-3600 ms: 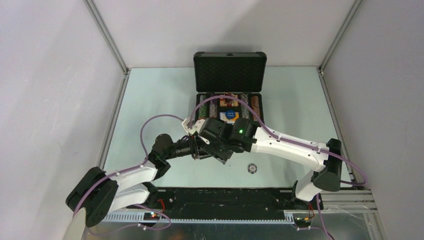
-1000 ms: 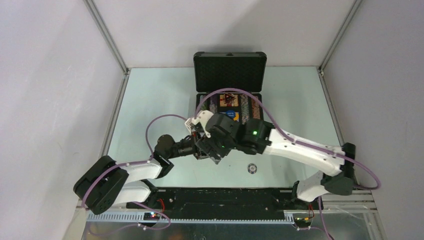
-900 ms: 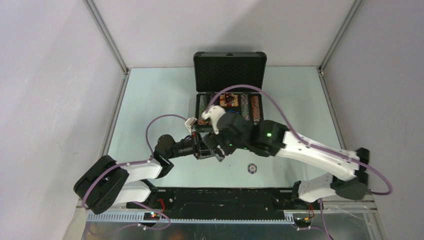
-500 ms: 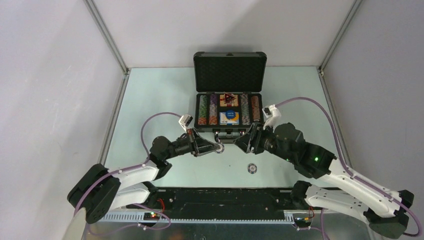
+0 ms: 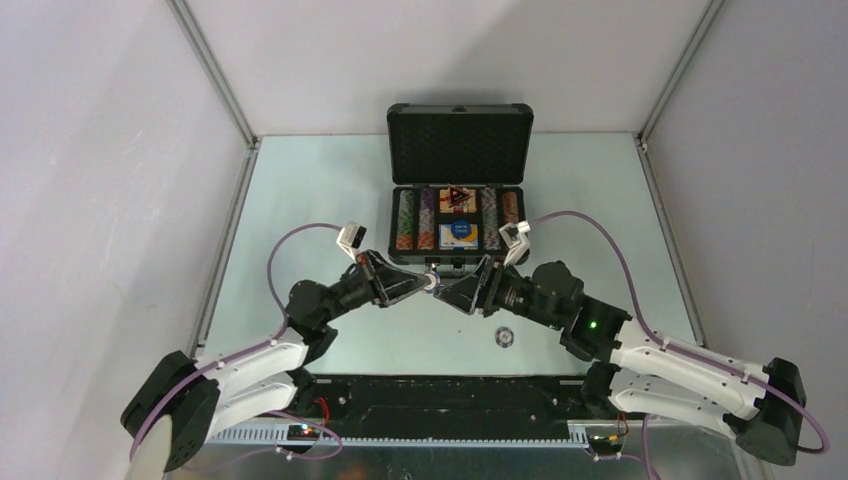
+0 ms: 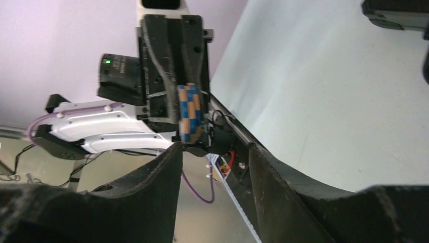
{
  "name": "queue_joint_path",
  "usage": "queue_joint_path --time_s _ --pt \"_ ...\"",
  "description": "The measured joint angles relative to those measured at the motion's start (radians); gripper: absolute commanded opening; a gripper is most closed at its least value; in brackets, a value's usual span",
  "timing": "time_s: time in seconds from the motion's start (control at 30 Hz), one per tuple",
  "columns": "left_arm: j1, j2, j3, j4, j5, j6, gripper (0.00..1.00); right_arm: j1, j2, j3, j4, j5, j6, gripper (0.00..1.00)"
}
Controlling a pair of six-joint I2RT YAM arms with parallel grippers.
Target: Pack up texas hold em set
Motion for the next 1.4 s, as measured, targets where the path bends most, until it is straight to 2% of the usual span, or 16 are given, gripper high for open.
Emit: queue_joint_path --time_s 0.17,0.43,0.67,1.3,1.4 --pt "0.0 -0.011 -0.018 0.004 -0.022 -0.012 0.0 0.019 0.001 0.0 0.073 -0.003 0.002 0.51" --pt "0.0 -0.031 -0.028 0.005 -0.044 -0.013 0.0 0.038 -0.048 0.0 0.074 0.019 -0.01 0.52" --pt "0.0 -0.043 -0.028 0.004 -0.044 -0.013 0.0 0.038 -0.018 0.0 0.093 0.02 -0.013 0.5" --pt "0.0 -0.054 -0.028 0.004 -0.04 -0.015 0.0 0.016 0.068 0.0 0.212 -0.011 -0.012 0.33" --pt "0.0 -0.054 -0.028 0.004 -0.04 -0.018 0.0 0.013 0.08 0.0 0.224 -0.018 -0.013 0.27"
